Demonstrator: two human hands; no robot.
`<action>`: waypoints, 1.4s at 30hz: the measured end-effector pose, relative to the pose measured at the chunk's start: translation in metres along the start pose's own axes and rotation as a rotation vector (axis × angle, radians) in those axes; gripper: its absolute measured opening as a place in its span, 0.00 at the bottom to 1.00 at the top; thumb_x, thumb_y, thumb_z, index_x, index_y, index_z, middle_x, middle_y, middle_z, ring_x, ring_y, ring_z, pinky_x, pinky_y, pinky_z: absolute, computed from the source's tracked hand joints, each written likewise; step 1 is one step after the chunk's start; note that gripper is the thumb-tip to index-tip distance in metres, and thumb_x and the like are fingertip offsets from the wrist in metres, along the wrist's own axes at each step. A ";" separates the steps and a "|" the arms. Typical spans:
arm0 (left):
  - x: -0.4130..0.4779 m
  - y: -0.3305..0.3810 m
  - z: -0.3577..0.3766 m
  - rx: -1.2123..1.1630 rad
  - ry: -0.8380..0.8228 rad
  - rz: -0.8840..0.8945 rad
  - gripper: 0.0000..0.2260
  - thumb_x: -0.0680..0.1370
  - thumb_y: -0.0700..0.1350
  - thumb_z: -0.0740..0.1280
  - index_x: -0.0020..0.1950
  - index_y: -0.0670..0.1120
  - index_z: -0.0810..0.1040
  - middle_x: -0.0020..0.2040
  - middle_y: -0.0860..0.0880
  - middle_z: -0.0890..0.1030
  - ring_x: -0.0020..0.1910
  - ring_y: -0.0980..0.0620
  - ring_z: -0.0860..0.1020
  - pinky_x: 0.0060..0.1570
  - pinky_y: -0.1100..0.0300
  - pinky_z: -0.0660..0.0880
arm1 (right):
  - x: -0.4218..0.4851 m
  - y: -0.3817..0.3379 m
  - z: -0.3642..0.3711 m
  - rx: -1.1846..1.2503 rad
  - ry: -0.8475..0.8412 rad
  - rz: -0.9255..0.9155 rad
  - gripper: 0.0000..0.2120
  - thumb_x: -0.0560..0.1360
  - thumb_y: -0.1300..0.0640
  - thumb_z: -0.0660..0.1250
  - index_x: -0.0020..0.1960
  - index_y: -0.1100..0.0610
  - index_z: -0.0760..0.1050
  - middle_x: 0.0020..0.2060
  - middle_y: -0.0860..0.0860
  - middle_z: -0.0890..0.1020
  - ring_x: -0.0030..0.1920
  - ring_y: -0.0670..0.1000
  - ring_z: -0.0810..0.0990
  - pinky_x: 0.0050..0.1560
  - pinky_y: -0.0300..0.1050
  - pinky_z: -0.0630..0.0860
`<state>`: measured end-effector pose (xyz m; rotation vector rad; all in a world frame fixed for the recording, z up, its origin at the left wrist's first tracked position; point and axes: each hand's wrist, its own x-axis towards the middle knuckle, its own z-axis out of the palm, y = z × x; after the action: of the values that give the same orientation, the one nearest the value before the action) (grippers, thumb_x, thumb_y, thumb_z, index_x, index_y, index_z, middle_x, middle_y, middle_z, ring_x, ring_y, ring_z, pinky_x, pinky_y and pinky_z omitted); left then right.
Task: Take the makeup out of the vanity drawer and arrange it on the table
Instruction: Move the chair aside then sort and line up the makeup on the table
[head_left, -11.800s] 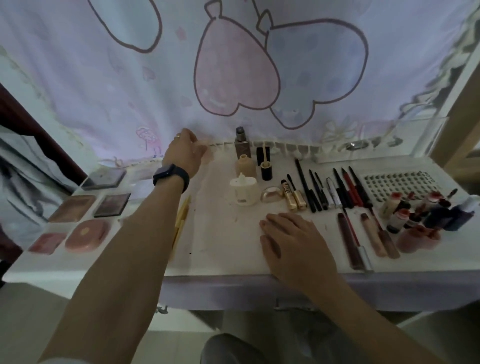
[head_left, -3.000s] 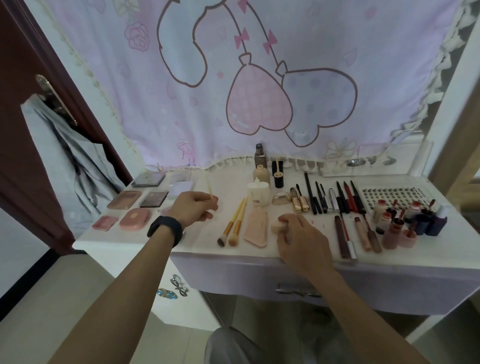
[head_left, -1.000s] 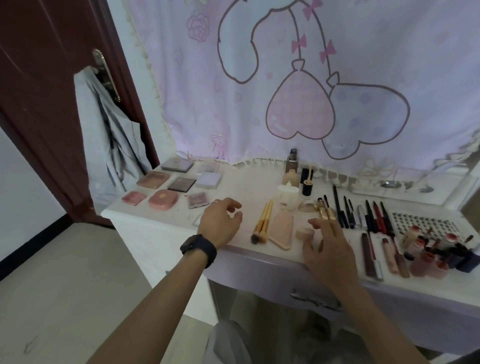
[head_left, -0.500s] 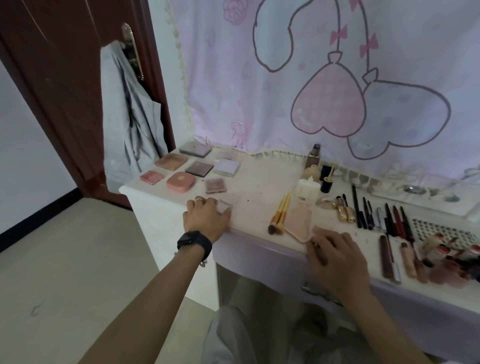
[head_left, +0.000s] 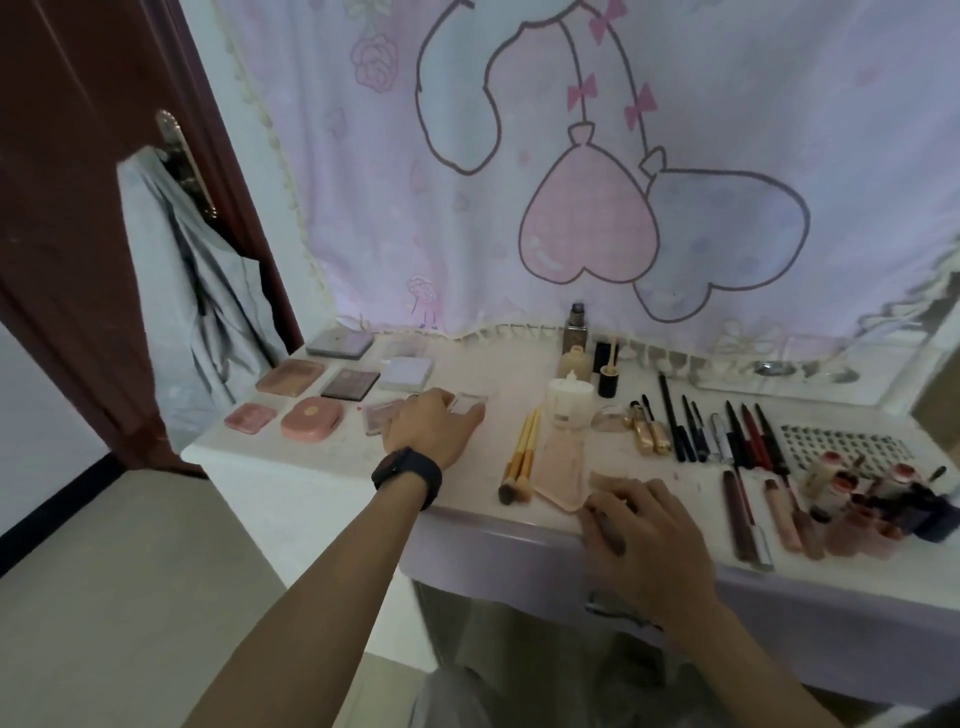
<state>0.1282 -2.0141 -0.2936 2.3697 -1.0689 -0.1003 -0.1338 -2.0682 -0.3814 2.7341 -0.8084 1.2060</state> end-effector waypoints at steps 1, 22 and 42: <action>0.008 0.008 0.003 0.004 -0.008 0.005 0.27 0.75 0.67 0.62 0.60 0.46 0.80 0.54 0.46 0.84 0.55 0.43 0.78 0.49 0.53 0.75 | 0.000 0.000 0.000 0.003 -0.003 0.009 0.09 0.78 0.50 0.66 0.46 0.54 0.79 0.47 0.50 0.81 0.42 0.51 0.75 0.39 0.45 0.74; 0.101 0.063 0.089 0.244 -0.027 -0.103 0.31 0.74 0.70 0.62 0.61 0.46 0.79 0.61 0.42 0.77 0.62 0.39 0.71 0.57 0.44 0.69 | 0.004 -0.006 -0.003 0.011 -0.029 0.095 0.07 0.77 0.51 0.67 0.46 0.53 0.80 0.45 0.52 0.81 0.41 0.54 0.74 0.38 0.49 0.73; 0.032 -0.042 0.008 0.359 0.073 -0.151 0.23 0.77 0.58 0.64 0.69 0.48 0.71 0.70 0.37 0.70 0.71 0.37 0.62 0.66 0.44 0.63 | 0.001 -0.002 0.001 0.015 -0.015 0.131 0.07 0.76 0.50 0.67 0.48 0.53 0.80 0.46 0.50 0.81 0.43 0.52 0.75 0.39 0.48 0.74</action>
<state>0.1758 -2.0176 -0.3171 2.7502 -0.9346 0.1349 -0.1314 -2.0668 -0.3813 2.7441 -0.9984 1.2193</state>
